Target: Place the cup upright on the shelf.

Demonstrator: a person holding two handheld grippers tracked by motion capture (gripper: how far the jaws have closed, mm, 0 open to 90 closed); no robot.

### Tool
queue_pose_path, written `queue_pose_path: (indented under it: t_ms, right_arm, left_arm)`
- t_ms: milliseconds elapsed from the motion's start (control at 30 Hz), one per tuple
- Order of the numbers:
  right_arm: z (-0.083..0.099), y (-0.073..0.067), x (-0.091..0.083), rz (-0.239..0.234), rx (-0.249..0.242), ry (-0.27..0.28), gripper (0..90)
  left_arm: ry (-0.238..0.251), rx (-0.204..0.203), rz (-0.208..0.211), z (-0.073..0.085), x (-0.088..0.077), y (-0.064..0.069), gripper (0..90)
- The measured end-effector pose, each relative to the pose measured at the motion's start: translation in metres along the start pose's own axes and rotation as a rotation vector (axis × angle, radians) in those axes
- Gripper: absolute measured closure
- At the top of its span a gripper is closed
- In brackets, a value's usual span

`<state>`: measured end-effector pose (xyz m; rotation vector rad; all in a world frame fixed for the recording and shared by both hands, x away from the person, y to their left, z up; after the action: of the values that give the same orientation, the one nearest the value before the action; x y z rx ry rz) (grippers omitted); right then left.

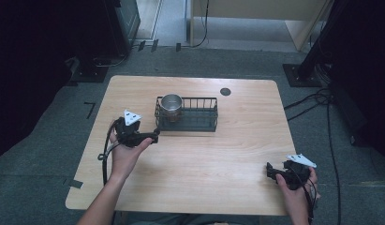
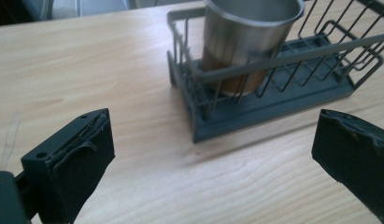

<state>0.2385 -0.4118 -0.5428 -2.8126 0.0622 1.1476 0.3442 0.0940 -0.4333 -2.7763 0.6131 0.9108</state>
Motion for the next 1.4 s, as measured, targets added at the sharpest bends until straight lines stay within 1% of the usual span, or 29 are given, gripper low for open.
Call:
queue_pose_path:
  t_ms: [267, 300, 333, 400, 600, 767, 800, 833, 867, 933, 967, 1000, 1067, 1100, 1133, 1167, 1200, 1300, 1333, 1367, 1400]
  right_arm:
    - [0.0, 0.0, 0.0, 0.0, 0.0, 0.0, 0.0]
    - [0.0, 0.0, 0.0, 0.0, 0.0, 0.0, 0.0]
    - [0.0, 0.0, 0.0, 0.0, 0.0, 0.0, 0.0]
    - [0.0, 0.0, 0.0, 0.0, 0.0, 0.0, 0.0]
    - [0.0, 0.0, 0.0, 0.0, 0.0, 0.0, 0.0]
    - [0.0, 0.0, 0.0, 0.0, -0.001, 0.0, 0.0]
    - [0.0, 0.0, 0.0, 0.0, -0.002, 0.0, 0.0]
    - [0.0, 0.0, 0.0, 0.0, -0.002, 0.0, 0.0]
    - [0.0, 0.0, 0.0, 0.0, -0.002, 0.0, 0.0]
    - [0.0, 0.0, 0.0, 0.001, -0.002, 0.0, 0.0]
    - [0.0, 0.0, 0.0, 0.0, -0.002, 0.0, 0.0]
    - [0.0, 0.0, 0.0, 0.001, -0.002, 0.0, 0.0]
    - [0.0, 0.0, 0.0, 0.001, -0.002, 0.0, 0.0]
    - [0.0, 0.0, 0.0, 0.0, -0.002, 0.0, 0.0]
    - [0.0, 0.0, 0.0, 0.0, -0.002, 0.0, 0.0]
    - [0.0, 0.0, 0.0, 0.001, -0.001, -0.001, 0.0]
    - [0.0, 0.0, 0.0, 0.001, -0.001, -0.001, 0.0]
    - [0.0, 0.0, 0.0, 0.0, -0.002, 0.0, 0.0]
    - [0.0, 0.0, 0.0, 0.0, -0.002, 0.0, 0.0]
    - [0.0, 0.0, 0.0, 0.001, -0.001, -0.001, 0.0]
    - [0.0, 0.0, 0.0, 0.001, -0.001, -0.001, 0.0]
  left_arm:
    - [-0.013, -0.029, -0.034, 0.024, -0.011, -0.018, 0.0]
    - [-0.014, -0.027, -0.046, 0.031, -0.014, -0.023, 0.0]
    - [-0.014, -0.027, -0.046, 0.031, -0.014, -0.023, 0.0]
    - [-0.017, -0.029, -0.06, 0.038, -0.017, -0.027, 0.0]
    - [-0.037, -0.066, -0.076, 0.065, -0.022, -0.041, 0.0]
    - [-0.054, -0.096, -0.109, 0.089, -0.025, -0.053, 0.0]
    - [-0.063, -0.108, -0.12, 0.1, -0.026, -0.057, 0.0]
    - [-0.067, -0.111, -0.127, 0.105, -0.026, -0.059, 0.0]
    - [-0.067, -0.111, -0.127, 0.105, -0.026, -0.059, 0.0]
    - [-0.085, -0.122, -0.143, 0.117, -0.027, -0.063, 0.0]
    - [-0.1, -0.14, -0.152, 0.127, -0.028, -0.067, 0.0]
    - [-0.1, -0.14, -0.152, 0.127, -0.028, -0.067, 0.0]
    - [-0.122, -0.153, -0.166, 0.137, -0.029, -0.071, 0.0]
    - [-0.128, -0.164, -0.165, 0.139, -0.031, -0.073, 0.0]
    - [-0.121, -0.168, -0.164, 0.14, -0.034, -0.075, 0.0]
    - [-0.126, -0.147, -0.197, 0.143, -0.037, -0.076, 0.0]
    - [-0.126, -0.147, -0.197, 0.143, -0.037, -0.076, 0.0]
    - [-0.144, -0.136, -0.21, 0.151, -0.041, -0.077, 0.0]
    - [-0.144, -0.13, -0.221, 0.153, -0.043, -0.077, 0.0]
    - [-0.152, -0.11, -0.243, 0.154, -0.044, -0.077, 0.0]
    - [-0.157, -0.099, -0.261, 0.156, -0.044, -0.077, 0.0]
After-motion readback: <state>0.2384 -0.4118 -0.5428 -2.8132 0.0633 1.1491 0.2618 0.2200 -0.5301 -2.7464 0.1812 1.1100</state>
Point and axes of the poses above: each handheld gripper's, and its own axes: x roughly forward along the jaws, z roughly out of its underside, y roughly to its right, the point moved 2 cm from there along x, roughly forward along the jaws, and after that the axes turned 4 degrees about x, right-handed, at the moved point
